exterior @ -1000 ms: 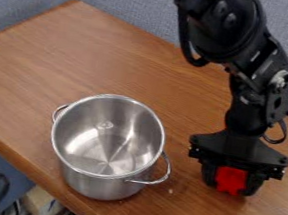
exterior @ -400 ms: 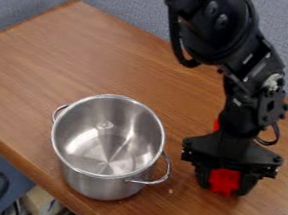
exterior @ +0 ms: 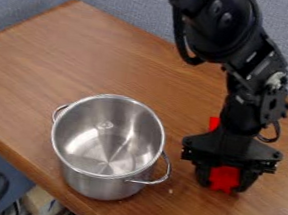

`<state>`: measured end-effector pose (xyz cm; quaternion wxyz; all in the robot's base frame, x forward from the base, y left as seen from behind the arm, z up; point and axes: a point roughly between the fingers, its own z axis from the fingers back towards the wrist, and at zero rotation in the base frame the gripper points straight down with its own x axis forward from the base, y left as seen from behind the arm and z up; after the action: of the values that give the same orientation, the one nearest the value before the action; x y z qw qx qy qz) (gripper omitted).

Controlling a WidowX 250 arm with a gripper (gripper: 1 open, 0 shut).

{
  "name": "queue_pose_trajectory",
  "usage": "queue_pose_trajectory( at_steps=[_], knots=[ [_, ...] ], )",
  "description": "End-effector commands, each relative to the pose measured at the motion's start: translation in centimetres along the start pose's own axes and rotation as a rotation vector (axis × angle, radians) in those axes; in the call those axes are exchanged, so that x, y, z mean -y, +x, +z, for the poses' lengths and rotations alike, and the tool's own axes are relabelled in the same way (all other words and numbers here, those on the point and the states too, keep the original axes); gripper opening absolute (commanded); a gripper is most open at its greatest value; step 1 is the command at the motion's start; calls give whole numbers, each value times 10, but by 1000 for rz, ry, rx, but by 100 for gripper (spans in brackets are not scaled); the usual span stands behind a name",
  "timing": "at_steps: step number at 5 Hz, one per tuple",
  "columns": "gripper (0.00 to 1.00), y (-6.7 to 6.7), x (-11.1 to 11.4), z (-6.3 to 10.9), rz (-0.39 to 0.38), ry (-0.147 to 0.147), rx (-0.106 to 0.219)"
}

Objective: Move the red object from the metal pot to the table

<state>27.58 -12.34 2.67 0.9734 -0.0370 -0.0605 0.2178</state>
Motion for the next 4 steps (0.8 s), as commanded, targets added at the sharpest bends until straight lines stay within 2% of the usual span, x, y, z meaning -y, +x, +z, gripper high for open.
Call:
queue_pose_trajectory(
  at_steps=[1, 2, 3, 4],
  knots=[
    [0, 9, 10, 11, 25, -20, 34],
    [0, 15, 12, 14, 64, -17, 43],
    [0, 35, 12, 12, 45, -46, 50],
    [0, 65, 6, 3, 50, -65, 61]
  ],
)
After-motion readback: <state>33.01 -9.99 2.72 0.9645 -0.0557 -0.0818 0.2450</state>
